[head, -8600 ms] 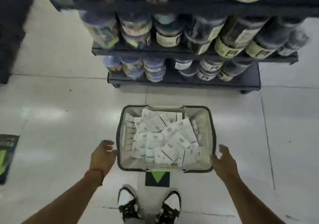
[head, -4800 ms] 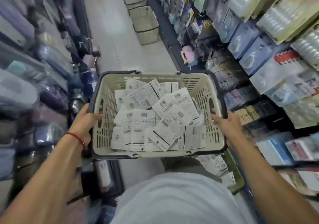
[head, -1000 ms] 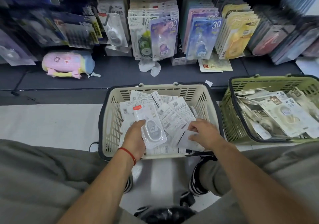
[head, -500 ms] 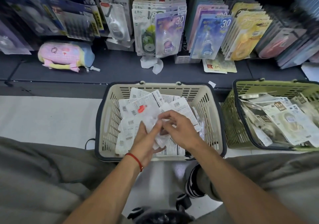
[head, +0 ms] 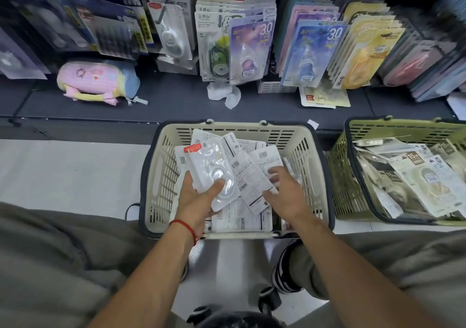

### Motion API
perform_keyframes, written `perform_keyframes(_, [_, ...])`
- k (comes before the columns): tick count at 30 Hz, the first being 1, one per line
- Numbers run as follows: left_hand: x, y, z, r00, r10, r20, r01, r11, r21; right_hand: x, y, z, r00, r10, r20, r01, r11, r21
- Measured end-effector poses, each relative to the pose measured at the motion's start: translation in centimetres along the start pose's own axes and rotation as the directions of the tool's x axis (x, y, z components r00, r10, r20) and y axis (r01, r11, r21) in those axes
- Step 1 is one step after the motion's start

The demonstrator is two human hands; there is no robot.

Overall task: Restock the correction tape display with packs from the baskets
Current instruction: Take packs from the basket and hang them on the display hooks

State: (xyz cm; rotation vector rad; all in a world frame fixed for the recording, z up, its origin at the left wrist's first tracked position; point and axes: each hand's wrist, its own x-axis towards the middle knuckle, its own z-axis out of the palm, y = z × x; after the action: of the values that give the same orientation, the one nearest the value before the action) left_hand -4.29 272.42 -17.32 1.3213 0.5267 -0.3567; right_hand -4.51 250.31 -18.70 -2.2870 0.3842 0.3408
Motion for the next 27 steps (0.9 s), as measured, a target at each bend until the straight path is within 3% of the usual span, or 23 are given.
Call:
perform_keyframes(3, [0.2, 0.1, -0.2, 0.999, 0.041, -0.027, -0.040, 0.999, 0.028, -0.5, -1.3, -1.3, 0.979, -0.146, 0.144, 0.132, 0.986, 0.102])
perform_keyframes(6, [0.5, 0.1, -0.4, 0.997, 0.074, -0.038, -0.073, 0.997, 0.035, -0.8, -3.0, -2.6, 0.956, -0.226, 0.188, 0.192, 0.964, 0.182])
perform_keyframes(10, [0.8, 0.2, -0.7, 0.995, 0.088, -0.036, -0.087, 0.996, 0.027, -0.9, -3.9, -3.7, 0.932, -0.185, 0.312, 0.071, 0.937, 0.342])
perform_keyframes(12, [0.9, 0.3, -0.9, 0.995, 0.099, -0.031, -0.098, 0.995, 0.033, -1.0, -4.3, -4.1, 0.952, -0.184, 0.246, 0.084, 0.926, 0.368])
perform_keyframes(14, [1.0, 0.4, -1.1, 0.992, 0.122, -0.014, -0.121, 0.990, 0.073, -0.7, -4.6, -4.6, 0.983, -0.179, 0.039, 0.159, 0.941, 0.299])
perform_keyframes(16, [0.9, 0.4, -1.0, 0.992, 0.121, 0.043, -0.125, 0.986, 0.110, -0.3, -4.5, -4.7, 0.982, -0.176, -0.069, 0.189, 0.939, 0.288])
perform_keyframes(20, [0.4, -0.1, -0.7, 0.977, -0.012, 0.211, -0.015, 0.992, 0.124, -0.1, -4.5, -3.9, 0.997, -0.075, 0.006, 0.063, 0.874, 0.482])
perform_keyframes(23, [-0.1, -0.6, -0.1, 0.934, -0.150, 0.323, 0.116, 0.986, 0.123, 0.1, -4.4, -1.9, 1.000, -0.016, 0.000, 0.014, 0.871, 0.492])
perform_keyframes(27, [0.3, -1.2, -0.2, 0.947, -0.142, 0.287, 0.108, 0.986, 0.130, 0.8, -4.3, -0.7, 0.997, 0.036, -0.064, 0.001, 0.864, 0.503])
